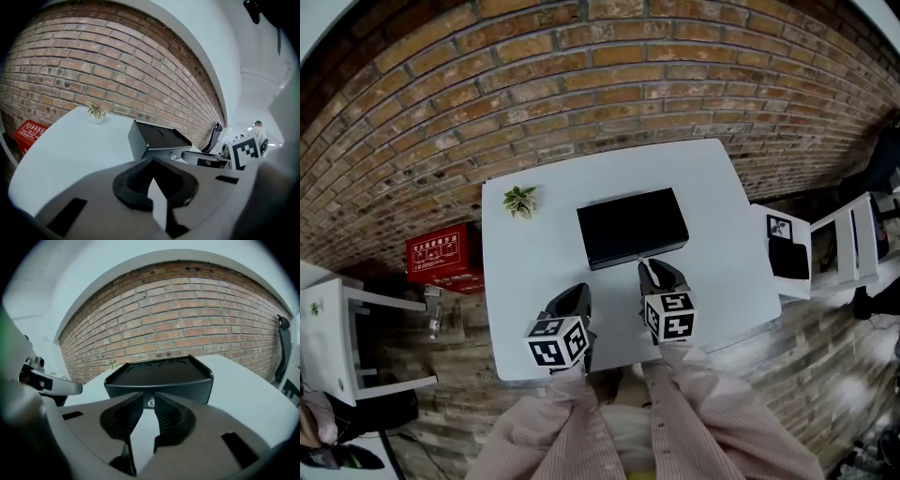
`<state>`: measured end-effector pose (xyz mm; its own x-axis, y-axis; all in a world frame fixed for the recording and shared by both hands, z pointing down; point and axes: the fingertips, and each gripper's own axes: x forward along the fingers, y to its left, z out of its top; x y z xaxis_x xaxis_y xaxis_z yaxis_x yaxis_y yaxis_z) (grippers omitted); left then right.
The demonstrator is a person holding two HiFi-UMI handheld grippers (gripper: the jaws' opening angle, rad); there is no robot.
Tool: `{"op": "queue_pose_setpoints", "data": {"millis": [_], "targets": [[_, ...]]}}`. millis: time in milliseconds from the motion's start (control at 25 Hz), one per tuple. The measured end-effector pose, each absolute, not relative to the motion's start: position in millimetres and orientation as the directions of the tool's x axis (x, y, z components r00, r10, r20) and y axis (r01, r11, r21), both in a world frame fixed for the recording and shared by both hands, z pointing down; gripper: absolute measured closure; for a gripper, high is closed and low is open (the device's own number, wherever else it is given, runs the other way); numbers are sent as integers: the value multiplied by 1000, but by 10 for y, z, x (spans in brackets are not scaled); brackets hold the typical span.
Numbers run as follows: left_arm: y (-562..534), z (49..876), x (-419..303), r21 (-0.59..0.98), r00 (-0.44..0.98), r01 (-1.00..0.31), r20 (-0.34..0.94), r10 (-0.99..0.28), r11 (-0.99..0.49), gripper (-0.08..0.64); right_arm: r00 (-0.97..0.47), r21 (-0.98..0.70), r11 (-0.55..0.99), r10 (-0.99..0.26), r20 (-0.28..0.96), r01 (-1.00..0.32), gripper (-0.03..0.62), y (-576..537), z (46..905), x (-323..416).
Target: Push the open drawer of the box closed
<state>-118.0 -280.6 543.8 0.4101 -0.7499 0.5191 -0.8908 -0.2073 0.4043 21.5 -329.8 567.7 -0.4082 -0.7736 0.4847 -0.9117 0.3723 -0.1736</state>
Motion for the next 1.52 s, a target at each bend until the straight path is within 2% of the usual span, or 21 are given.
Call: {"op": "queue_pose_setpoints", "data": {"millis": [480,920,1520], "targets": [[-2680,4754,-1098,321,460,-878,356,-813,-356,565,-487,-154,463,-804,342,-873,589,-3057,4980,268],[-2546,4146,-1242,224,443,-890,219,-869,-397,565,-569,-194,540,-805,165,-819,589,-2856,4267,327],[-2498,3671,-1414,131,401,-914,137,-906,-385,565,-536,-171,523,-844,33,-835,589,-2767,3716,517]]}}
